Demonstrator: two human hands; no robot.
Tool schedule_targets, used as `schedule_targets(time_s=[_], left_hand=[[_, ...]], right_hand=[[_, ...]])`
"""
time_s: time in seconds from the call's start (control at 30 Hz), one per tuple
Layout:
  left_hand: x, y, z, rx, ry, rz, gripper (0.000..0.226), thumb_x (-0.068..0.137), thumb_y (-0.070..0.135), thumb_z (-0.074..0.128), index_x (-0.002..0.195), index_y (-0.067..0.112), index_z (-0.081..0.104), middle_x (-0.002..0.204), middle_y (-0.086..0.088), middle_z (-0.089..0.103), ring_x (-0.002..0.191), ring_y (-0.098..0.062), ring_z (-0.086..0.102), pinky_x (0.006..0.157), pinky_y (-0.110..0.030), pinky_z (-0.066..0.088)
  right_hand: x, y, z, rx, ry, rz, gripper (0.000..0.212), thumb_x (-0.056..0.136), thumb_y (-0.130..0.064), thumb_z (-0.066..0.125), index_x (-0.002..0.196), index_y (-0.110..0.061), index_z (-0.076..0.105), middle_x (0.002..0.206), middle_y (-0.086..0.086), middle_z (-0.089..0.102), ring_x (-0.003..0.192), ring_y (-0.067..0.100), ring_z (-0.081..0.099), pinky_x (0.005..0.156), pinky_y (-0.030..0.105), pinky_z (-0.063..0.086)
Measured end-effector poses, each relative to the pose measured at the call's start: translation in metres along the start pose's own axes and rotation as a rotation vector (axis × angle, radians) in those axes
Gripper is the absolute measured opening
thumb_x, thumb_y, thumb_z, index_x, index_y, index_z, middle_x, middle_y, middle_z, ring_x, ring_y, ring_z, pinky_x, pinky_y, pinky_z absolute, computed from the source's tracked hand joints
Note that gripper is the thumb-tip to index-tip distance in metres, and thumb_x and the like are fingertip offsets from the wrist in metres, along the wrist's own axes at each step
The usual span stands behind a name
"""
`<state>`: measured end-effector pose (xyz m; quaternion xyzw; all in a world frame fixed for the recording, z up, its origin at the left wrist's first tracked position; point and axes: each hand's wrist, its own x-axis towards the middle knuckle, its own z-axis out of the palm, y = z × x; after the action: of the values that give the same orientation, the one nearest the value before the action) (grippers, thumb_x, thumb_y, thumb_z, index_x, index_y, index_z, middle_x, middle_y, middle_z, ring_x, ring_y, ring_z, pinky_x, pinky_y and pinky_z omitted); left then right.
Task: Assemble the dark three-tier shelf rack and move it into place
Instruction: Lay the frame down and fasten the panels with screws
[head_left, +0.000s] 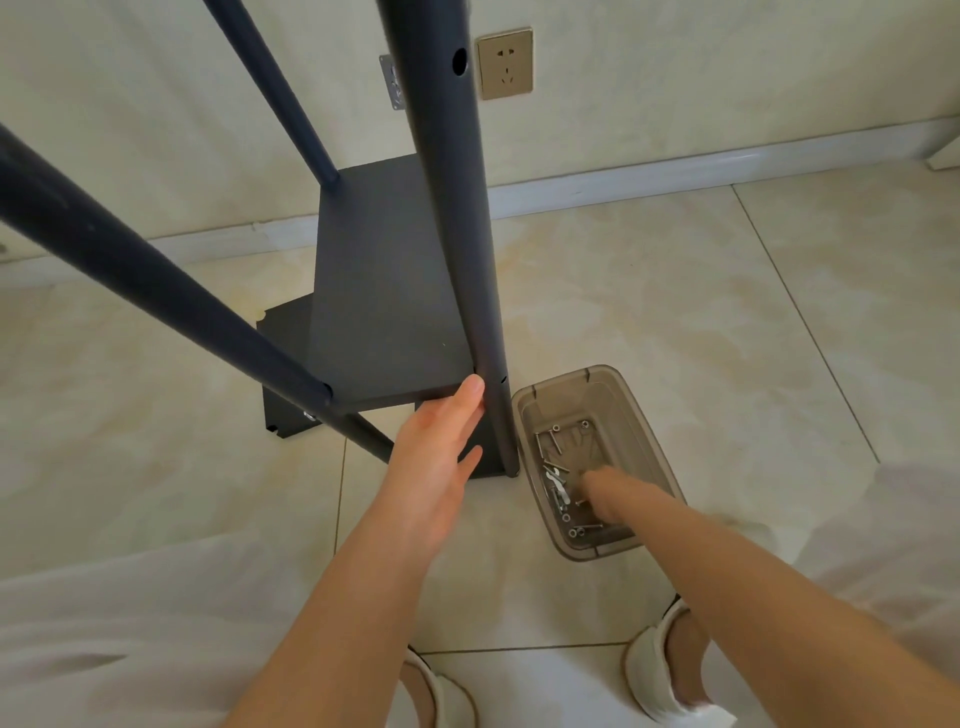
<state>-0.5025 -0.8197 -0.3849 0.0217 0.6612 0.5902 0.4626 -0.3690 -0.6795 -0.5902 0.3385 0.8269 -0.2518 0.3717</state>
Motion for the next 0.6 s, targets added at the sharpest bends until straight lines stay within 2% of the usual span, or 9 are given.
schedule_targets(time_s=[0.13,0.27,0.43,0.6], left_hand=[[0.002,-0.003,-0.003,0.006,-0.007,-0.003,0.014,0.1,0.038,0.058,0.112,0.031,0.061,0.096,0.029,0.073,0.099,0.012,0.063,0.099,-0.032,0.041],[0.002,-0.006,-0.005,0.014,-0.001,0.011,0.014,0.099,0.038,0.059,0.11,0.032,0.063,0.1,0.027,0.073,0.097,0.012,0.064,0.095,-0.029,0.043],[0.0,-0.006,-0.006,0.004,-0.01,0.023,0.02,0.099,0.036,0.059,0.118,0.031,0.063,0.11,0.024,0.072,0.105,0.009,0.064,0.098,-0.03,0.043],[0.0,-0.007,-0.006,-0.029,-0.02,0.028,0.024,0.094,0.038,0.061,0.117,0.03,0.064,0.109,0.023,0.073,0.106,0.006,0.064,0.102,-0.033,0.042]], right_hand=[[0.006,-0.006,0.002,-0.045,-0.018,-0.015,0.043,0.098,-0.009,0.053,0.14,-0.007,0.045,0.133,0.017,0.057,0.119,0.034,0.057,0.095,0.037,0.047],[0.012,-0.011,0.004,-0.028,-0.019,-0.02,0.052,0.097,-0.006,0.053,0.146,-0.007,0.034,0.137,0.02,0.052,0.121,0.035,0.056,0.094,0.037,0.047],[0.016,-0.017,0.007,-0.064,0.027,-0.005,0.032,0.098,-0.003,0.049,0.13,-0.002,0.054,0.128,0.02,0.061,0.115,0.035,0.061,0.094,0.037,0.05],[0.015,-0.013,0.009,-0.064,0.067,0.005,0.03,0.096,-0.001,0.05,0.126,-0.004,0.057,0.124,0.017,0.062,0.112,0.033,0.062,0.091,0.035,0.05]])
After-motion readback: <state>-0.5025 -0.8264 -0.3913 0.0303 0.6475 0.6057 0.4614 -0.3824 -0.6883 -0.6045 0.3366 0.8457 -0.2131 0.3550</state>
